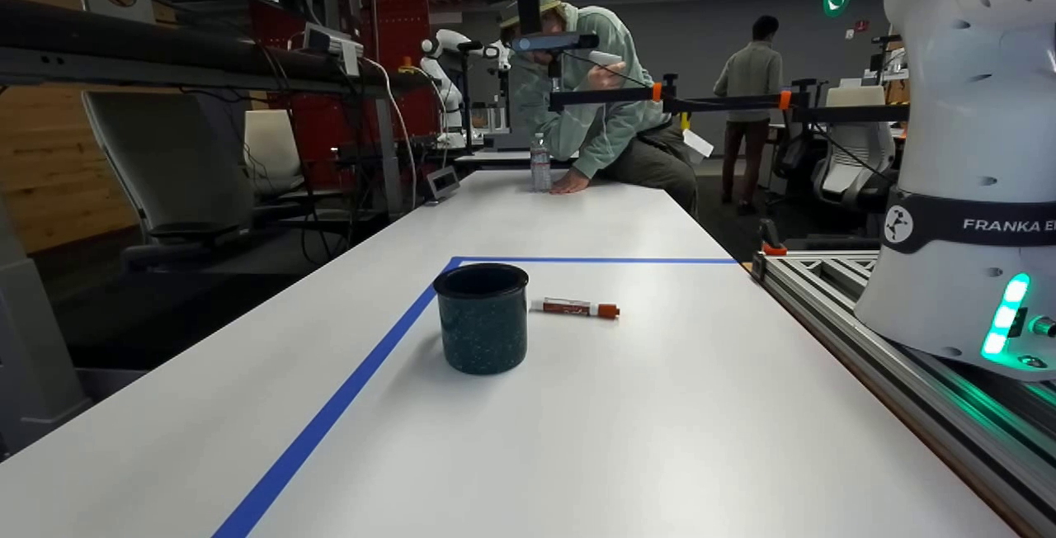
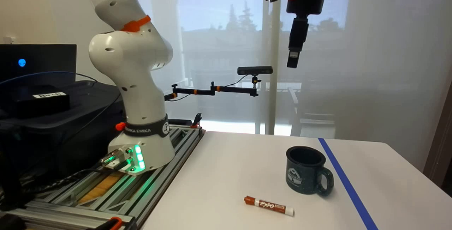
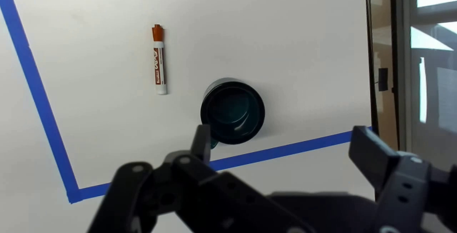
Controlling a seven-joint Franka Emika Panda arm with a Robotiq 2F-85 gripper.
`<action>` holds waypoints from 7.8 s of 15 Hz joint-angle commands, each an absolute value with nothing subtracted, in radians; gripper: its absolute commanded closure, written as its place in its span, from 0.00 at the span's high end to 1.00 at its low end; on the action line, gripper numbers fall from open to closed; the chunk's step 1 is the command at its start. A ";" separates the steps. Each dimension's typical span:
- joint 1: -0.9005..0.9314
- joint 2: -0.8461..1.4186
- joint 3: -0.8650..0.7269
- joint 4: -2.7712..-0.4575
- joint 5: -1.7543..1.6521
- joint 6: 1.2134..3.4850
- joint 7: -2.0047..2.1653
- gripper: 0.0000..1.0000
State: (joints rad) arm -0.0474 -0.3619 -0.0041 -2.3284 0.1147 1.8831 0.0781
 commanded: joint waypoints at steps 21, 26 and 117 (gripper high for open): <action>-0.028 -0.361 0.012 -2.306 0.108 1.937 0.172 1.00; -0.028 -0.361 0.013 -2.306 0.108 1.937 0.173 1.00; -0.003 -0.238 0.022 -2.207 0.107 1.933 0.116 1.00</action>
